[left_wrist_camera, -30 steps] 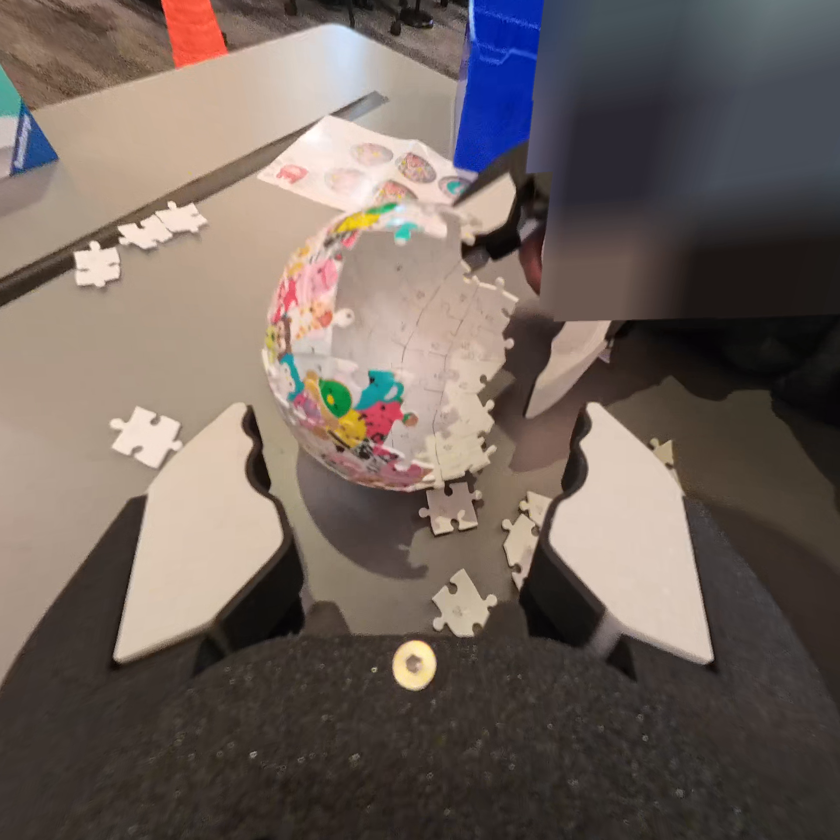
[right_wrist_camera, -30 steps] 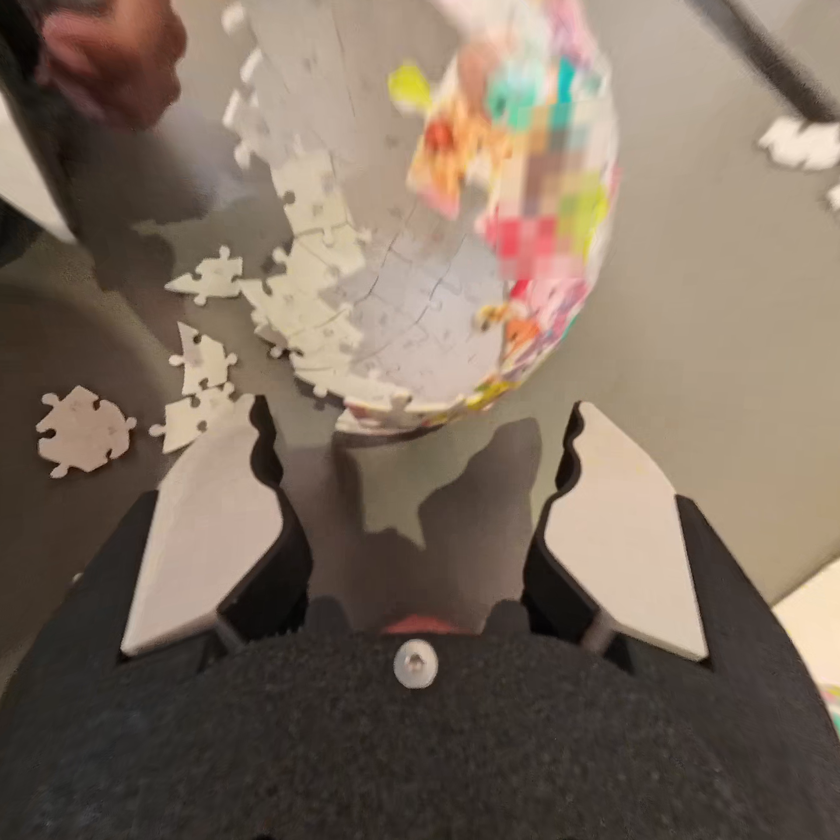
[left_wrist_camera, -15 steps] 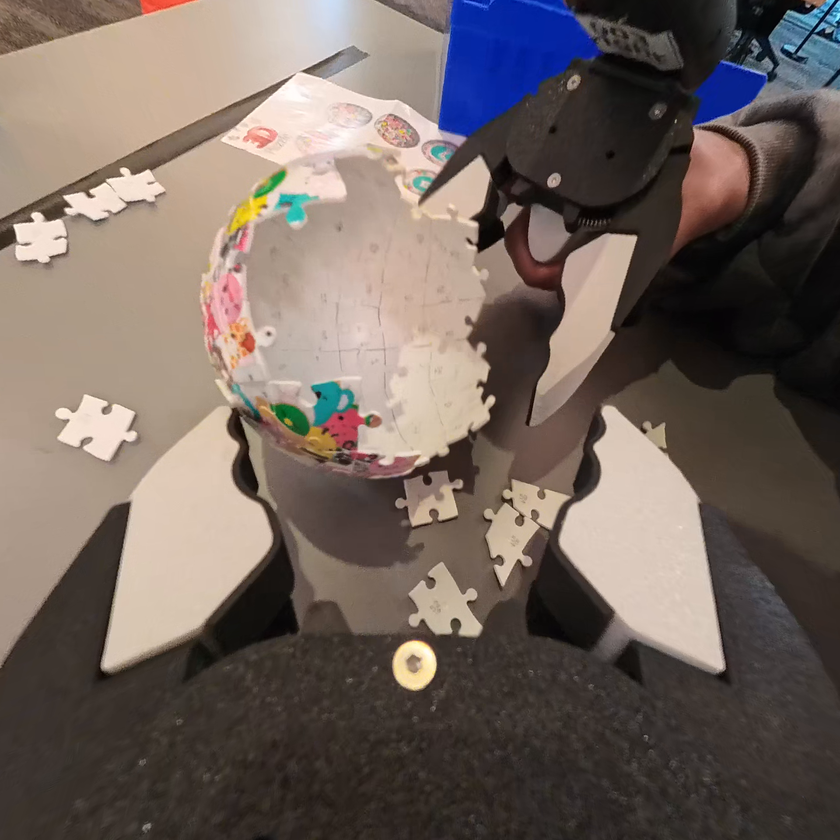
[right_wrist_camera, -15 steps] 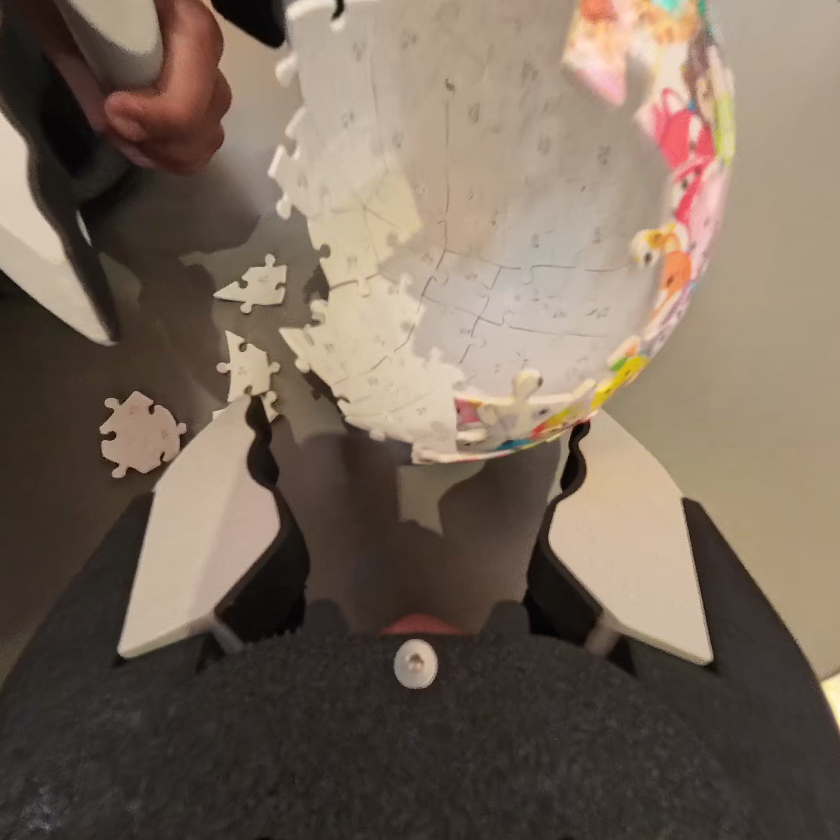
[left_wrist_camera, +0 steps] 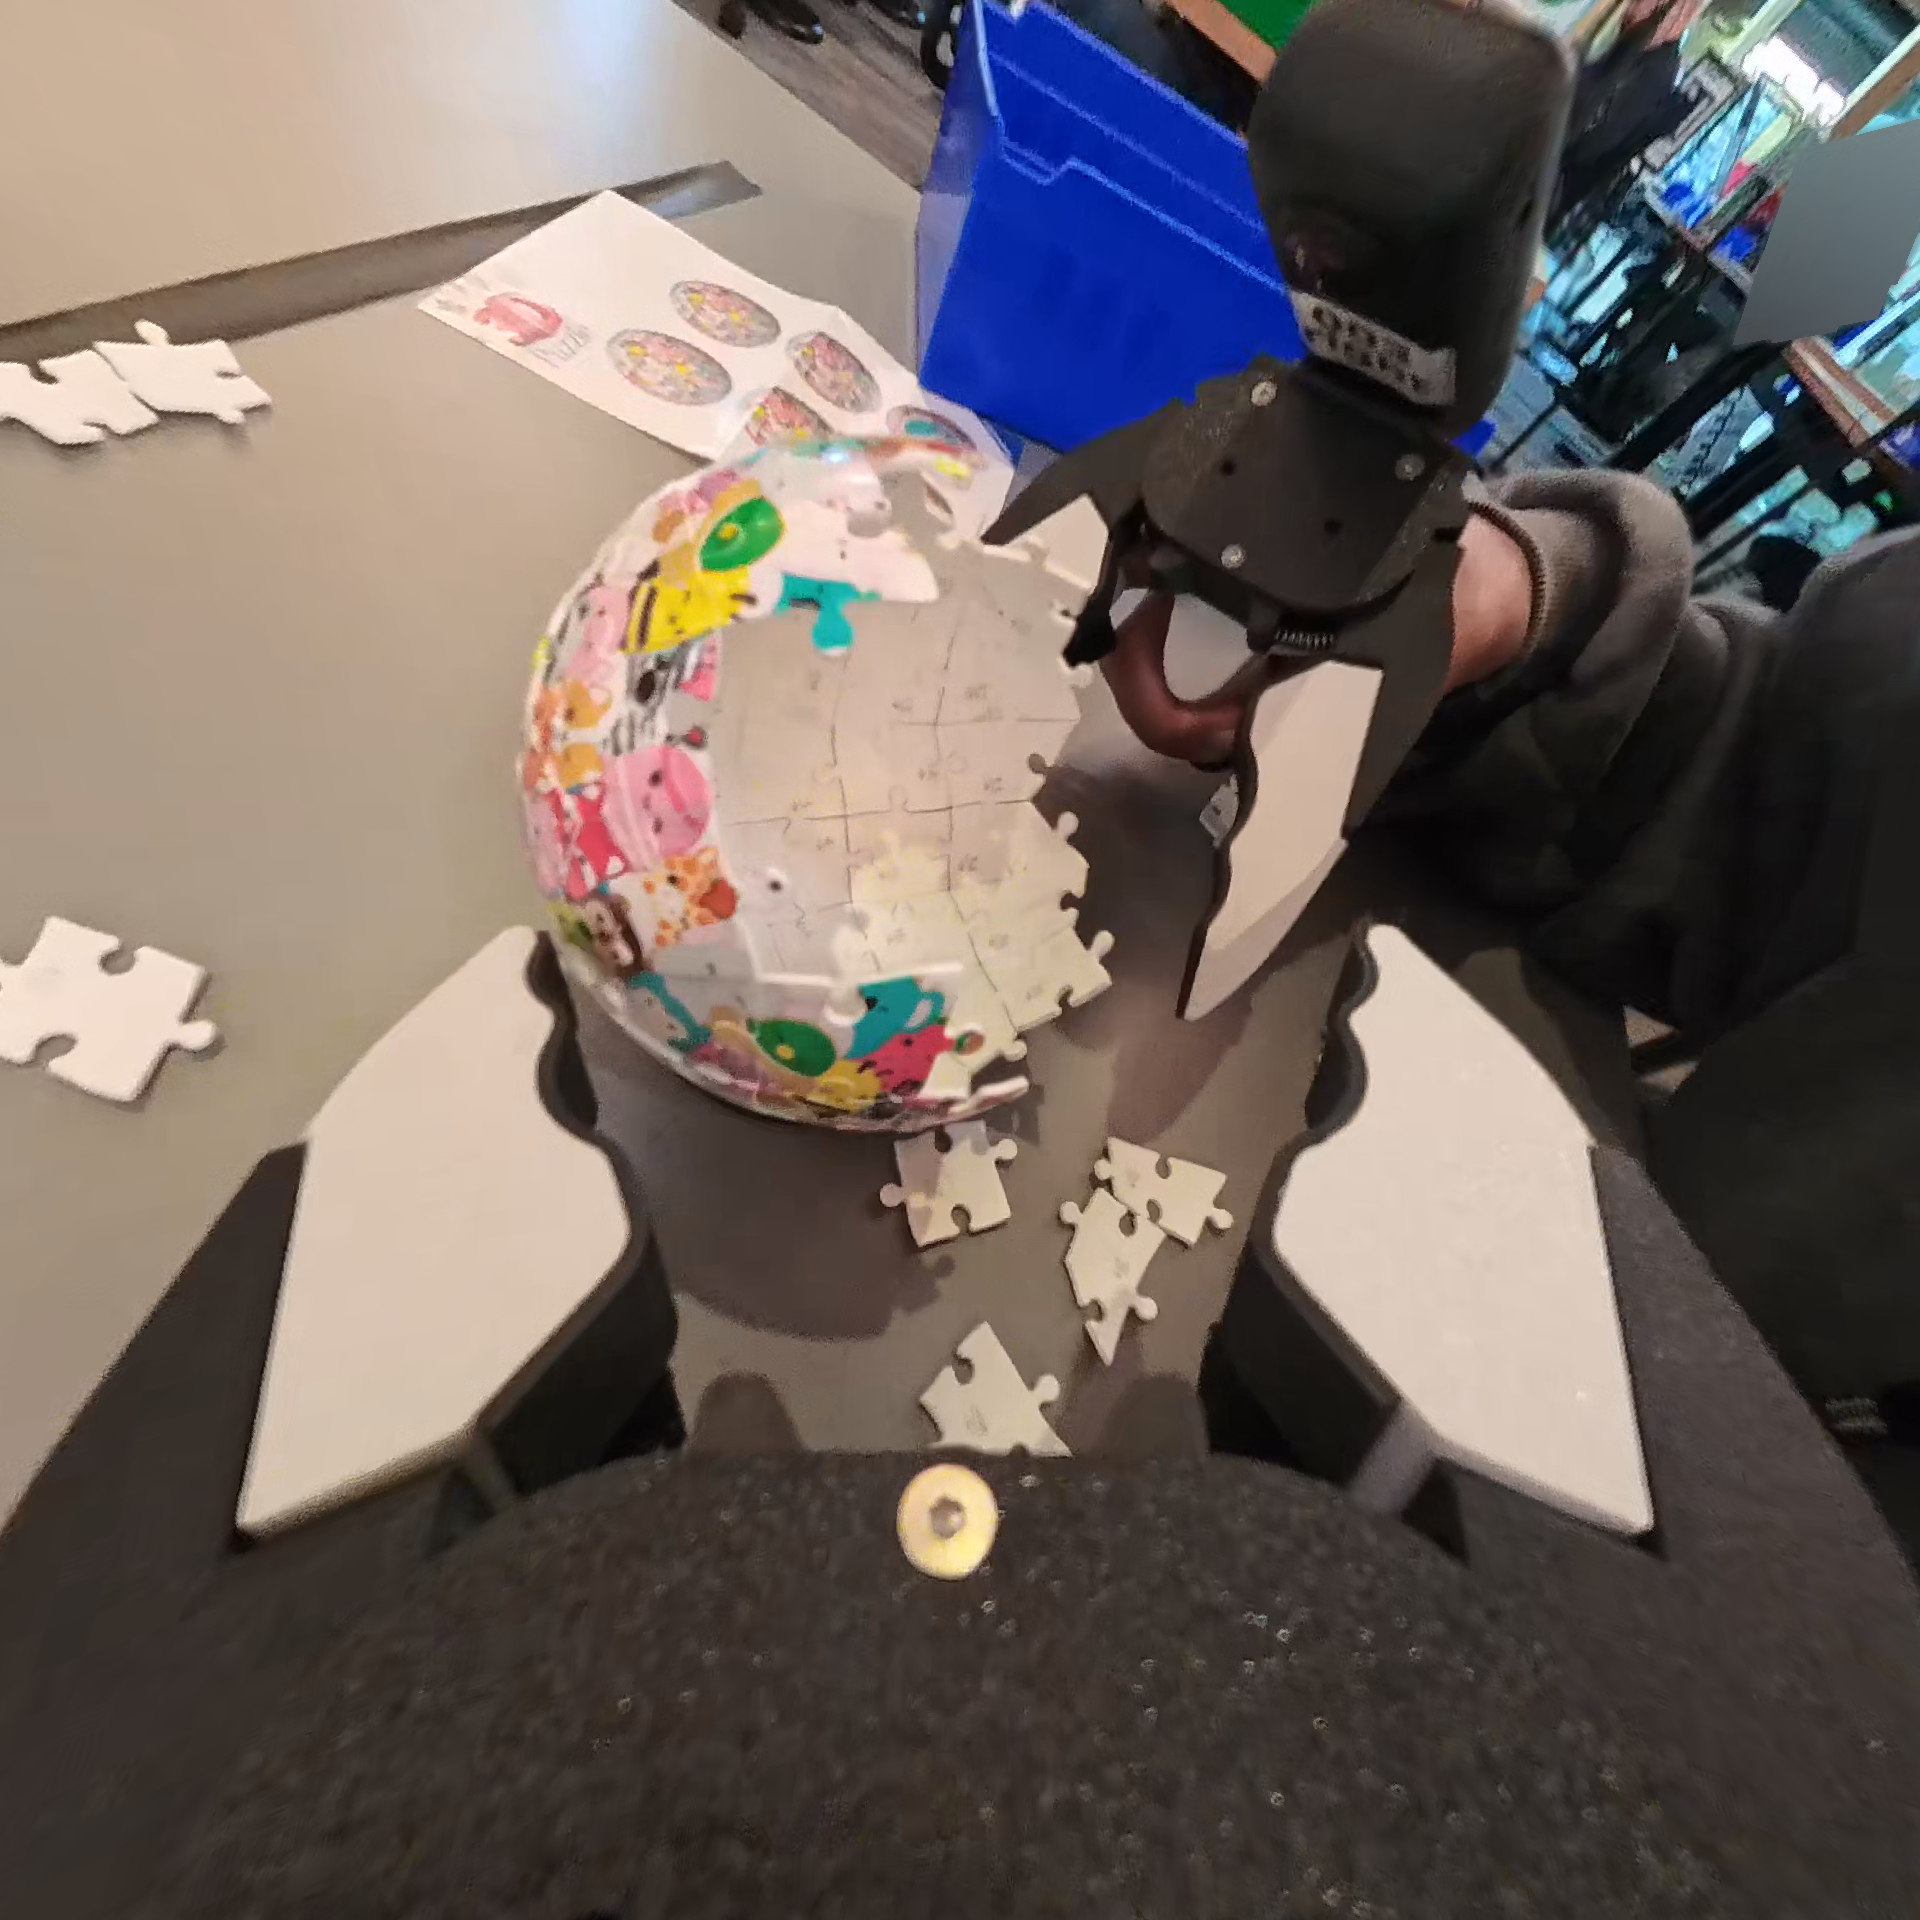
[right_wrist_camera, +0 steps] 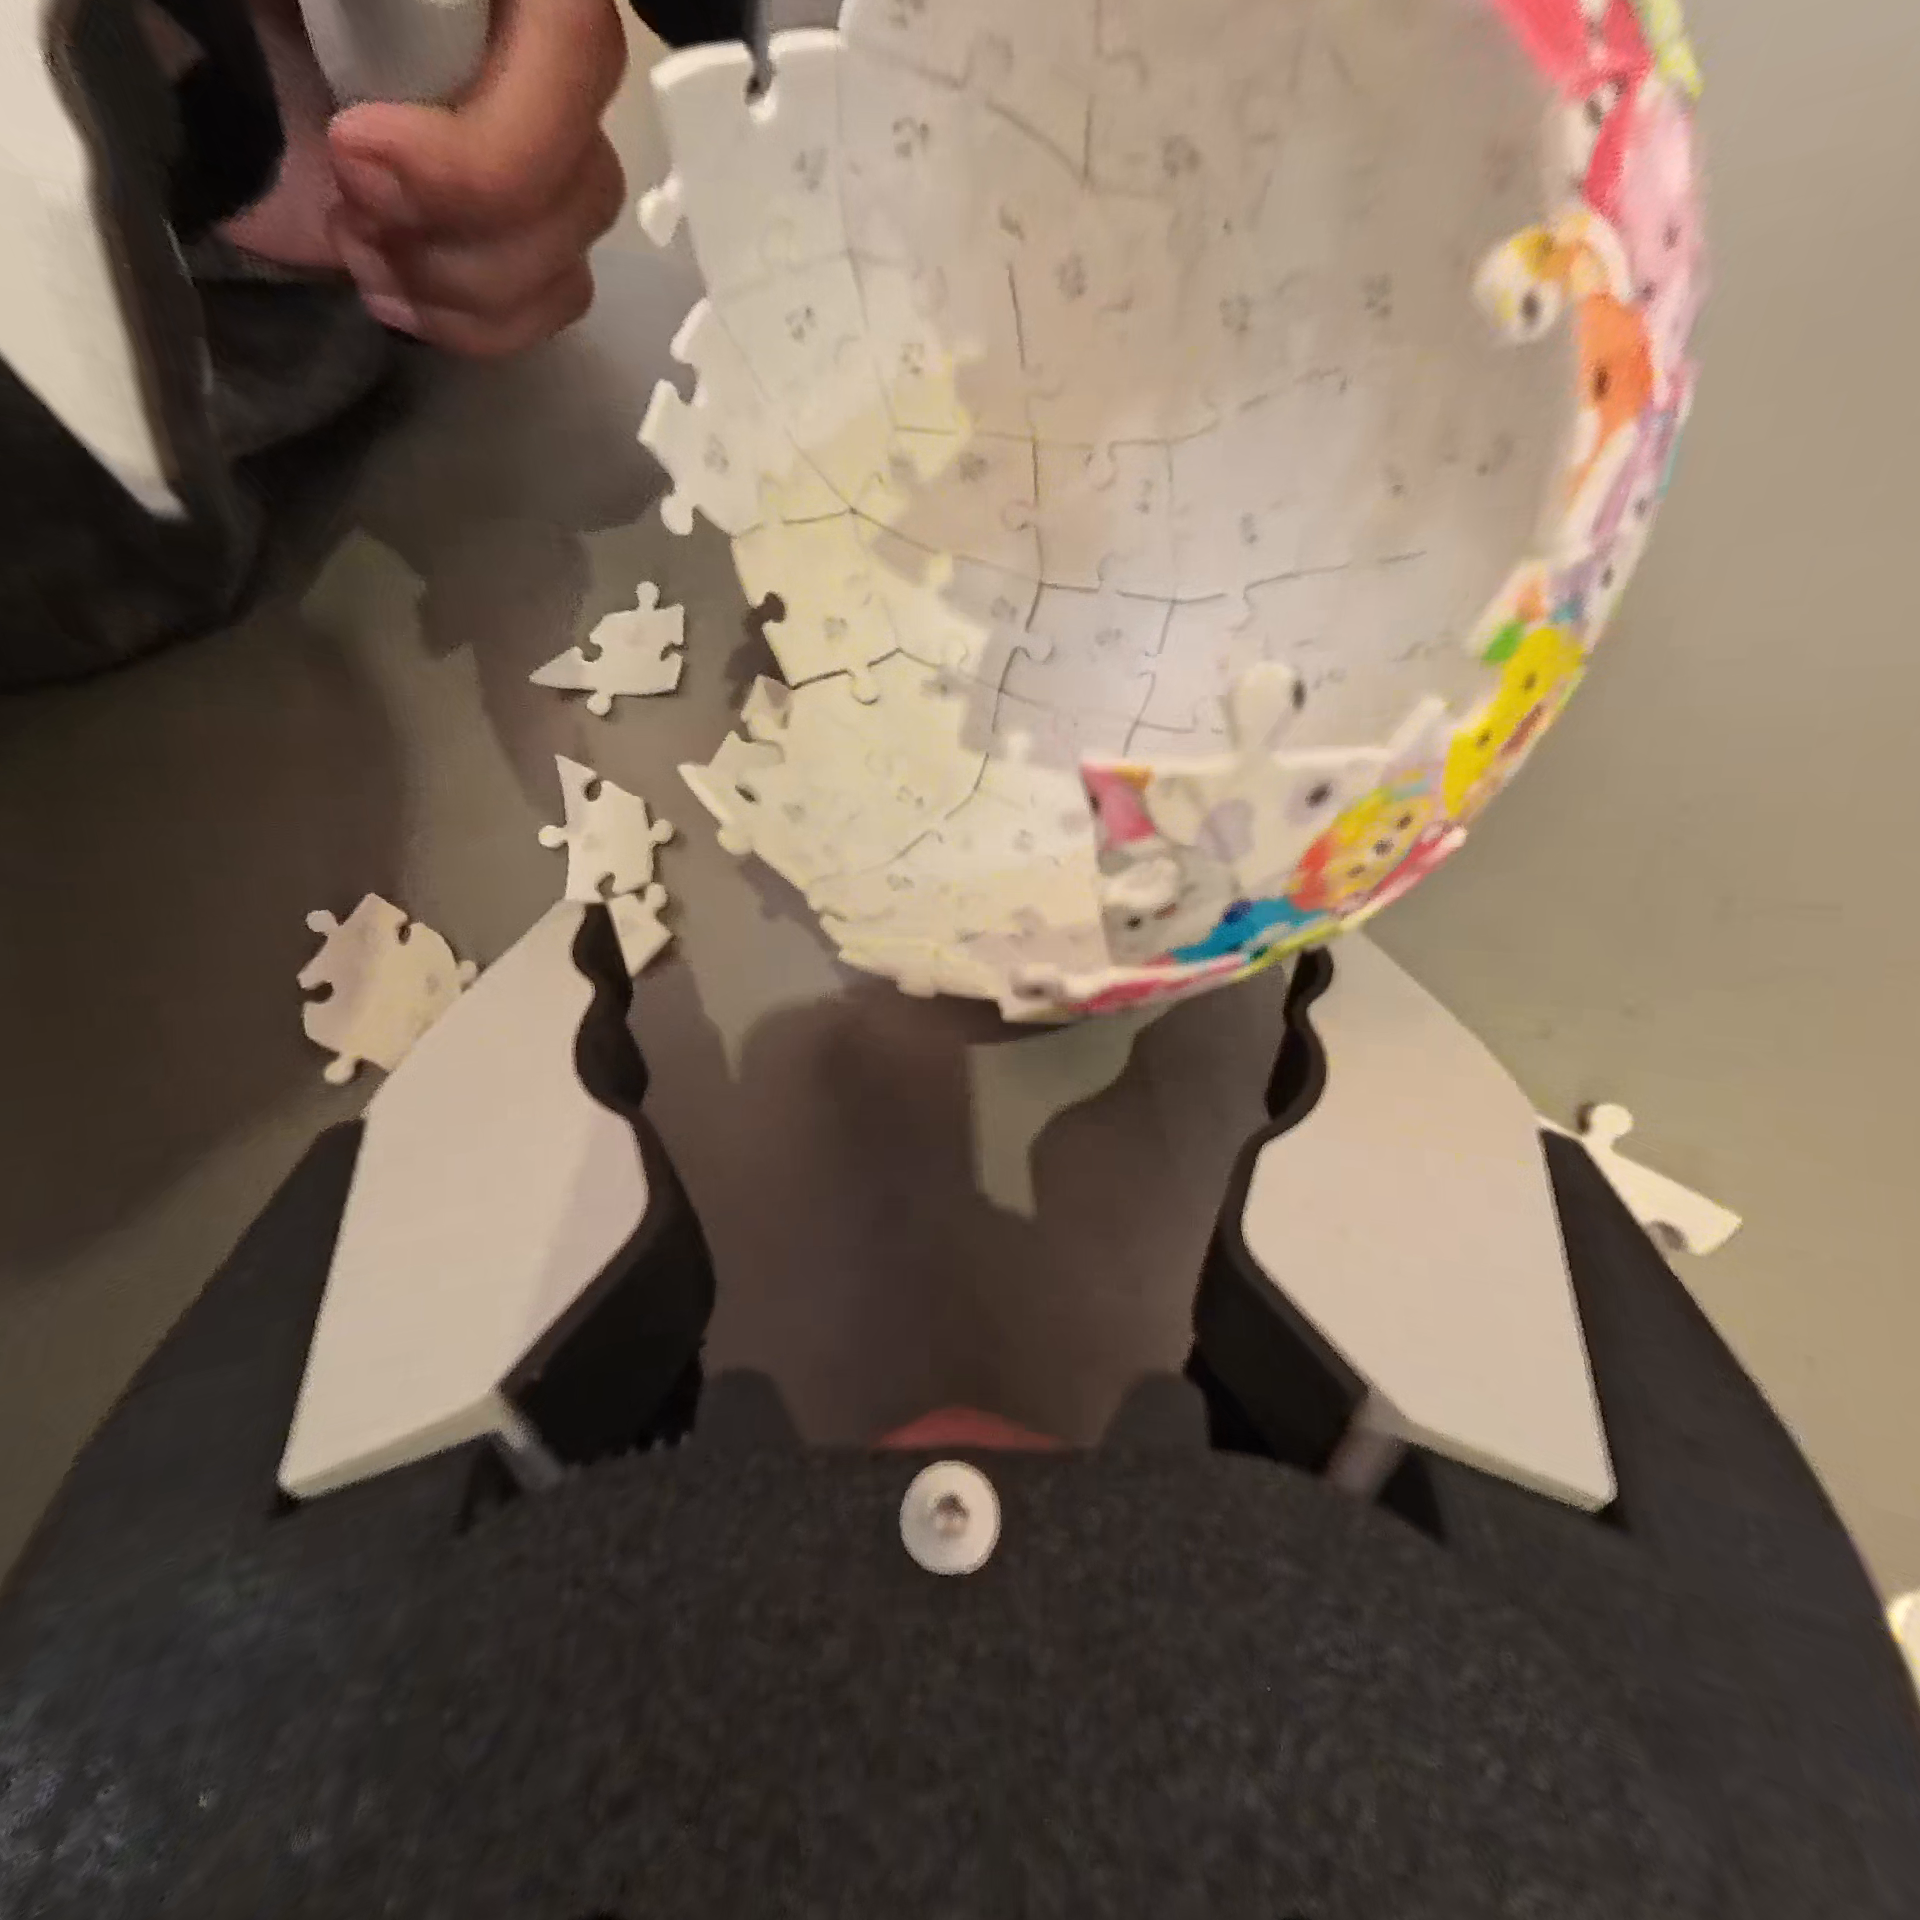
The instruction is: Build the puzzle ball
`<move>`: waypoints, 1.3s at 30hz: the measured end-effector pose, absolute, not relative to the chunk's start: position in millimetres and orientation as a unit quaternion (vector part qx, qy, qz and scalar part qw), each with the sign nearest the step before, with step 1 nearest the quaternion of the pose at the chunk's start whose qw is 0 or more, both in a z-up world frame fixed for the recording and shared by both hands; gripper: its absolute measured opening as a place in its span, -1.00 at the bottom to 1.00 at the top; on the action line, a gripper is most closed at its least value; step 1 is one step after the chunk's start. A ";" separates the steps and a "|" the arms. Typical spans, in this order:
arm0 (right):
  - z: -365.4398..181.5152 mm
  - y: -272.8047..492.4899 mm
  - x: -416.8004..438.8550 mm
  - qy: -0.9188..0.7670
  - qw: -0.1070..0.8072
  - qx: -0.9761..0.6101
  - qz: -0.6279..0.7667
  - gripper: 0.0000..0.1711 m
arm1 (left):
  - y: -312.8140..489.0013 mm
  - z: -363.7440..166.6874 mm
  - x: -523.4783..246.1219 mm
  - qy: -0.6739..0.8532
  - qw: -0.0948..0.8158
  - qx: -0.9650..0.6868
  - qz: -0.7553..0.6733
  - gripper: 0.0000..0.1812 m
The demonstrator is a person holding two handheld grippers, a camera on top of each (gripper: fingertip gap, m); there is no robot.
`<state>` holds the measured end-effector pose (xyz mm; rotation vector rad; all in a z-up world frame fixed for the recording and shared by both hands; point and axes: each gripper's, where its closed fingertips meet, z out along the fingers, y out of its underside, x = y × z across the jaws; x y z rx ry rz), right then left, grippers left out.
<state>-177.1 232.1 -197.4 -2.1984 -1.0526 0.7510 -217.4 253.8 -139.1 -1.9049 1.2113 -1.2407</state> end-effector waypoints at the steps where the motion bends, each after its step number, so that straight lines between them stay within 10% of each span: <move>1: -197.5 233.6 -178.9 -0.394 0.290 -0.826 0.281 0.40 | 253.3 -141.8 -214.6 0.458 0.275 -0.711 -0.458 0.50; 31: -182.4 265.0 -154.9 -0.402 0.356 -0.822 0.187 0.50 | 257.4 -150.9 -213.2 0.486 0.311 -0.699 -0.422 0.58; 39: -160.8 219.7 -157.4 -0.407 0.372 -0.812 0.190 -0.31 | 246.4 -164.4 -237.4 0.529 0.341 -0.680 -0.377 0.25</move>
